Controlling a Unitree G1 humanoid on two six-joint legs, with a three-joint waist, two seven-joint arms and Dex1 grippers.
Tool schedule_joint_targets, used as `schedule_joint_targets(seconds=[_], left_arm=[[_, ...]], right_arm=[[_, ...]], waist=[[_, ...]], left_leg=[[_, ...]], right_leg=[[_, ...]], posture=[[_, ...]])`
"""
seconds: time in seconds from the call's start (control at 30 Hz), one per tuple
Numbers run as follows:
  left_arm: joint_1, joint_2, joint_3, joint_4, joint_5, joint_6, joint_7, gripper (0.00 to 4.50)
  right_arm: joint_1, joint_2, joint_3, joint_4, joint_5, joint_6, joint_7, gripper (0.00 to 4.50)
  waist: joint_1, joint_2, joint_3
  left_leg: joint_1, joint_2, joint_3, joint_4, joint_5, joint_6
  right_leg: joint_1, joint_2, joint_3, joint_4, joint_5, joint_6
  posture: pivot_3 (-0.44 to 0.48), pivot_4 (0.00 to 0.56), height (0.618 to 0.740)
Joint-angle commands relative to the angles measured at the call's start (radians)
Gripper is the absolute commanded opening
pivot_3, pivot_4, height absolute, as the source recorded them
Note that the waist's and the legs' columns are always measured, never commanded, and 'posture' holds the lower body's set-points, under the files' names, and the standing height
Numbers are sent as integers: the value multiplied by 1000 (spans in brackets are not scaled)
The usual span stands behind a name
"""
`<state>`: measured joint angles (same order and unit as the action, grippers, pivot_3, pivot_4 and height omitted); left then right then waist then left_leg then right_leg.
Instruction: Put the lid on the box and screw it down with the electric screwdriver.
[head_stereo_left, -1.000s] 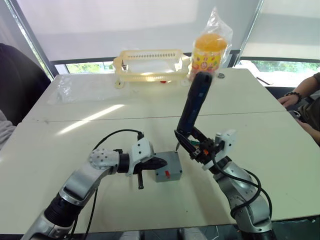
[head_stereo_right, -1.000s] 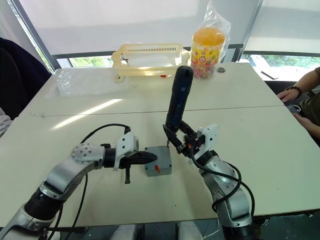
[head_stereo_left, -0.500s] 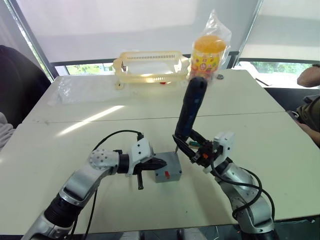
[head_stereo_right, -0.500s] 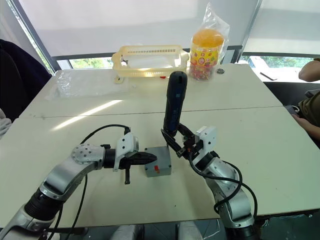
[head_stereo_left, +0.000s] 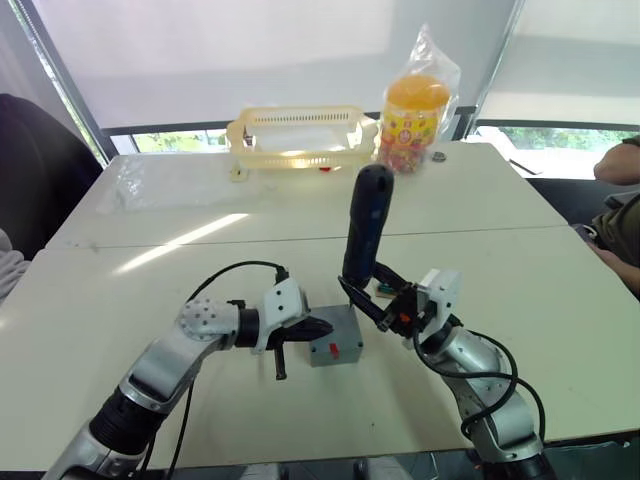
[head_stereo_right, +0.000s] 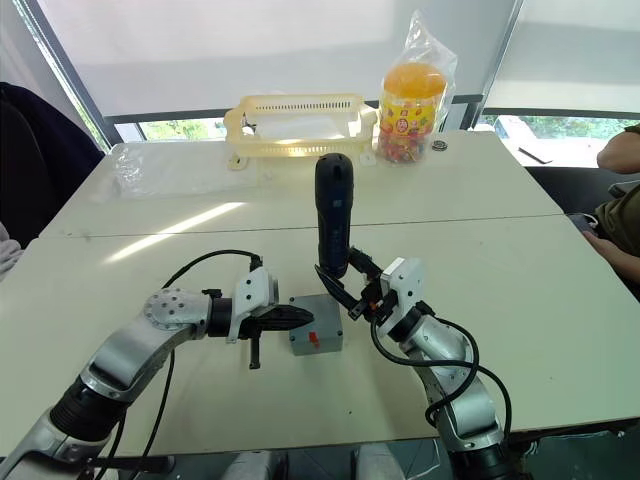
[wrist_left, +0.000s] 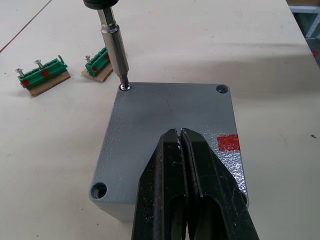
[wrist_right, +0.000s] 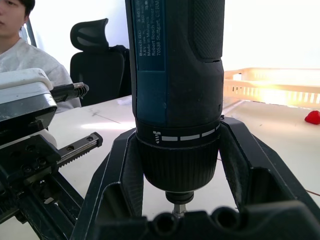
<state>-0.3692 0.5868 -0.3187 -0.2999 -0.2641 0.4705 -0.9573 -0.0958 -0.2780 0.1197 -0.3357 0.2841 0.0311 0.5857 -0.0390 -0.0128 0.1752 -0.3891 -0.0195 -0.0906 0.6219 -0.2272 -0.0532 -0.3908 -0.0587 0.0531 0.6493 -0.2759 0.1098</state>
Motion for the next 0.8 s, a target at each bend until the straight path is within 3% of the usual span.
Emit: schedule_joint_targets(seconds=[0.03,0.8], left_arm=[[27,24,-36,38,45,25,-1,25],[54,37,-45,17,61,34,6,25]], right_arm=[[29,0,32,16,-8,-13,22,1772],[45,-34,85,139,-36,-77,129,1772]], waist=[[0,0,-2],[-3,-5,-14]], left_leg=[[0,0,0,0,0,0],[17,2,0,-9,-3,3]], right_leg=[[0,0,0,0,0,0],[13,0,0,-1,-11,-8]], posture=[[0,150,740],[0,150,740]])
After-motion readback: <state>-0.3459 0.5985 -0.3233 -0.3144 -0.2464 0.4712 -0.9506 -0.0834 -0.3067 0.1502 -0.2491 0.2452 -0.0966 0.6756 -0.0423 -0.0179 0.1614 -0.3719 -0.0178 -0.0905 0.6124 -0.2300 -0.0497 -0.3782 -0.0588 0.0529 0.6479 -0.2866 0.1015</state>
